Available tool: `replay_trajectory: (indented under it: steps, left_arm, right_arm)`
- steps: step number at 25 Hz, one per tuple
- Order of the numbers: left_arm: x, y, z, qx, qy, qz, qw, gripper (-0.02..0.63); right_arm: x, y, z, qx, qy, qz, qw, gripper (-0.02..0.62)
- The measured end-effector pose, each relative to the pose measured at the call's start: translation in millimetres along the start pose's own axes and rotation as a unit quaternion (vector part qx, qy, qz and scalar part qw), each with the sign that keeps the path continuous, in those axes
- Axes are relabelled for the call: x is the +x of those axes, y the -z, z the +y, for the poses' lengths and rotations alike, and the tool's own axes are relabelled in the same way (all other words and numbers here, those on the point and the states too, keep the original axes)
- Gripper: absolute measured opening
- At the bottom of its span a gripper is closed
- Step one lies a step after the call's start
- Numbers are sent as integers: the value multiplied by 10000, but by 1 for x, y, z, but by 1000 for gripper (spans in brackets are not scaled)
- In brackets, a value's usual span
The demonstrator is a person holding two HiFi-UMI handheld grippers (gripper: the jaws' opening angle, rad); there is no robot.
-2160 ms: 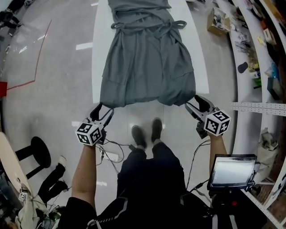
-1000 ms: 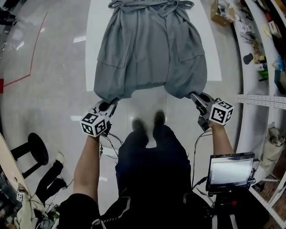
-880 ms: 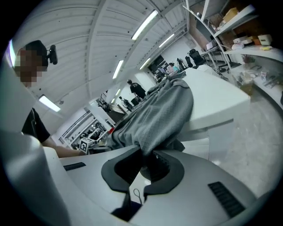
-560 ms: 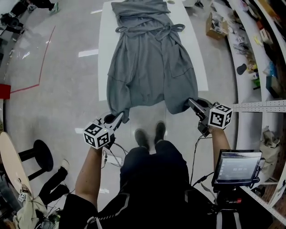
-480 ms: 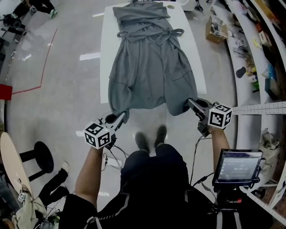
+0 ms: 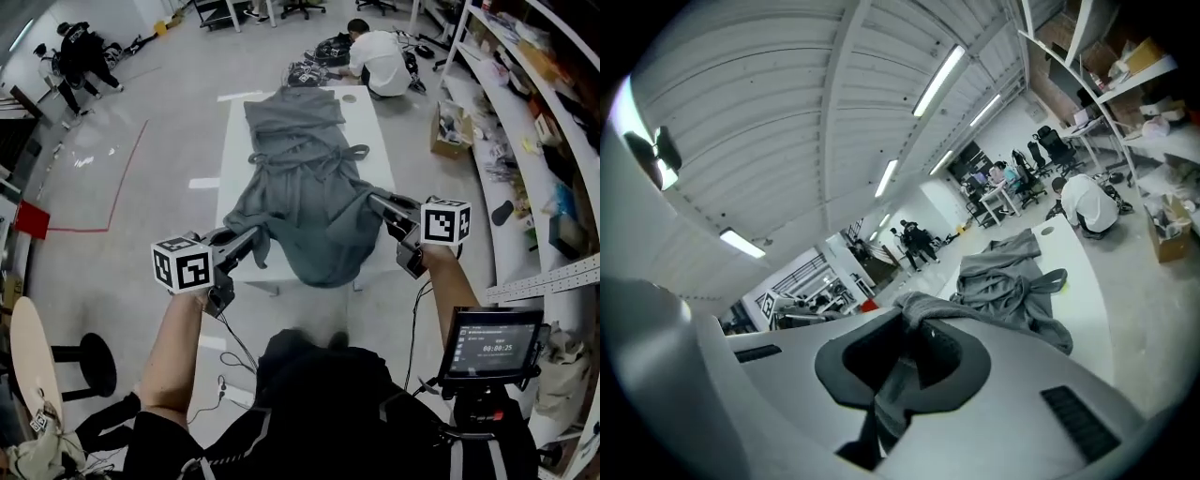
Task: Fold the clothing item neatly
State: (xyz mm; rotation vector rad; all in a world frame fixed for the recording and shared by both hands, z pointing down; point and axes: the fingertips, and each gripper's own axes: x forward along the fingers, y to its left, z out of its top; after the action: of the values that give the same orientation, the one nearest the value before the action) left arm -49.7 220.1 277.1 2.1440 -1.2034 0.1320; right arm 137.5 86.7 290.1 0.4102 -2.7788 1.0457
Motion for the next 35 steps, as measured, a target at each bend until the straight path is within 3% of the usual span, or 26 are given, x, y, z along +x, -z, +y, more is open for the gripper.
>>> replay_trajectory:
  steps: [4, 10, 18, 24, 28, 30, 32, 35]
  left_arm:
    - [15, -49, 24, -328, 53, -179, 9993, 17]
    - [30, -133, 89, -486, 74, -324, 9983, 18]
    - [73, -239, 227, -827, 312, -172, 9959, 17]
    - [125, -279, 317, -983, 207, -64, 9949, 17]
    - [163, -305, 370, -849, -105, -97, 9963, 18]
    - [180, -311, 416, -1048, -425, -128, 9935, 18]
    - [184, -314, 480, -1328, -903, -185, 9869, 18]
    - [181, -322, 556, -1785, -1358, -470, 9734, 18]
  right_arm:
    - [29, -37, -23, -22, 0, 27, 10000, 20]
    - [79, -110, -44, -34, -26, -150, 9999, 20]
    - [173, -216, -108, -111, 171, -365, 9991, 20]
    - [219, -252, -185, 291, 457, -440, 9976, 20]
    - [244, -278, -239, 80, 393, -413, 9983, 20]
    - [250, -289, -288, 545, 788, -503, 9941, 20]
    - [257, -302, -337, 830, 1043, -608, 9892, 20]
    - [271, -312, -388, 949, 979, -775, 9876, 20]
